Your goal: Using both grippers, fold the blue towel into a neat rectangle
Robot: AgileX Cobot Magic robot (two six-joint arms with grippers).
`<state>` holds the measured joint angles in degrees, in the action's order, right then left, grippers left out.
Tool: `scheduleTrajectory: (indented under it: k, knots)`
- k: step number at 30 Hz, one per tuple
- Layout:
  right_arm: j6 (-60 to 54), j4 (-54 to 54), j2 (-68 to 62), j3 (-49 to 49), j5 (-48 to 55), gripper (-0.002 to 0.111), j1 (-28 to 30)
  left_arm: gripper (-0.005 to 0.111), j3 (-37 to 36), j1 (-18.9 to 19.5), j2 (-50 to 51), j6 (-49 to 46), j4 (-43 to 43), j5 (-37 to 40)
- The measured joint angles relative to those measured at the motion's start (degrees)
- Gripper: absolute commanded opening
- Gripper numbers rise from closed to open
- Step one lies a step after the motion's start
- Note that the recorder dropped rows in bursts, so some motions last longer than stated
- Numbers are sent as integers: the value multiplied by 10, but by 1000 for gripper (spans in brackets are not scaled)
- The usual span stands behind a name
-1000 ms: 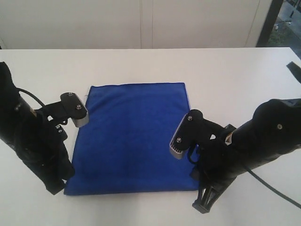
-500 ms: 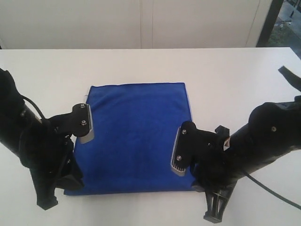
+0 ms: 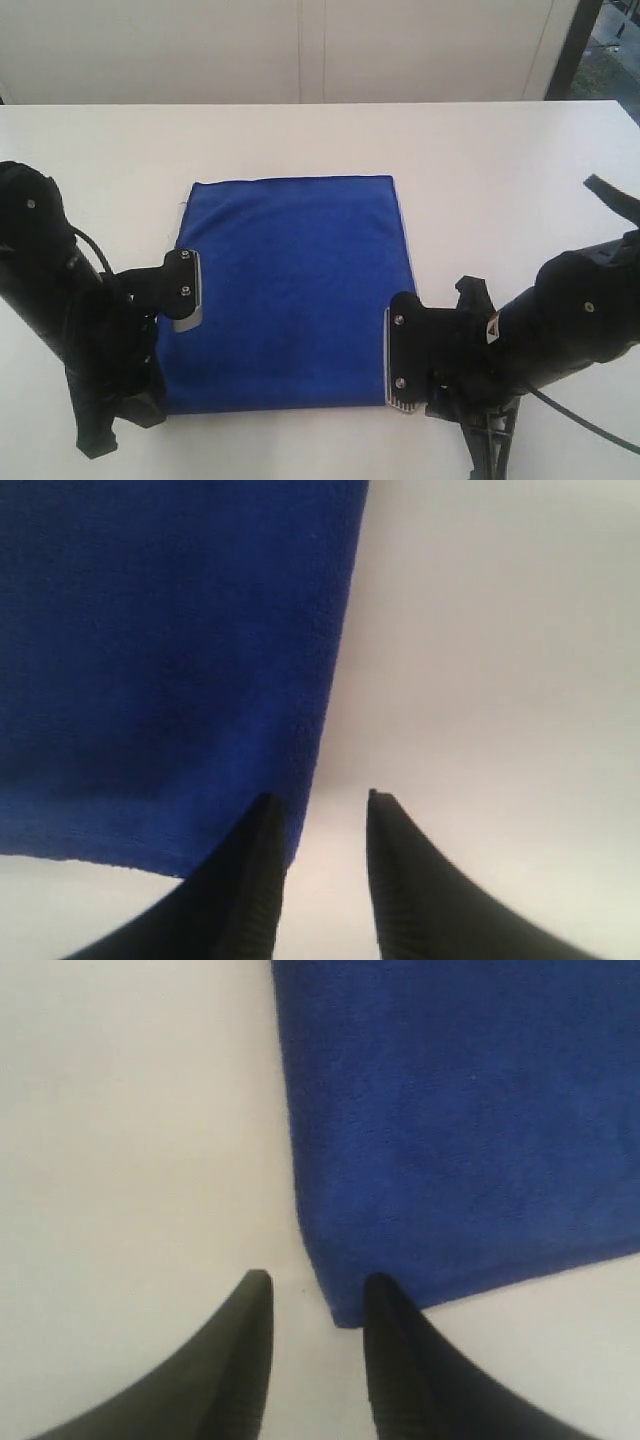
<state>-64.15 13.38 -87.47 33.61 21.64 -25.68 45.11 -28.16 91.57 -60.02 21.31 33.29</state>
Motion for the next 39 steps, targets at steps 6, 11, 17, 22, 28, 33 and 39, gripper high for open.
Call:
scheduleTrajectory:
  k: [6, 11, 17, 22, 28, 33, 39]
  knots:
    - [-1, -2, 0, 0, -25, 39, 0, 47, 0, 0, 9, 0, -3, -1]
    - [-1, -2, 0, 0, -32, 39, 0, 47, 0, 0, 9, 0, -3, -1]
    - [-1, -2, 0, 0, -41, 39, 0, 47, 0, 0, 9, 0, -4, -1]
    - [-2, -2, -1, 0, -46, 39, 0, 47, 0, 0, 21, -1, -6, -1]
    - [-2, -2, -30, 0, -59, 39, 0, 47, 0, 0, 32, -1, -6, -1]
    - [-2, -2, -48, 0, -72, 39, 0, 47, 0, 0, 32, -1, -6, -1]
    - [-2, 0, -53, 2, -75, 36, 0, 45, 0, 0, 32, -1, -6, -1]
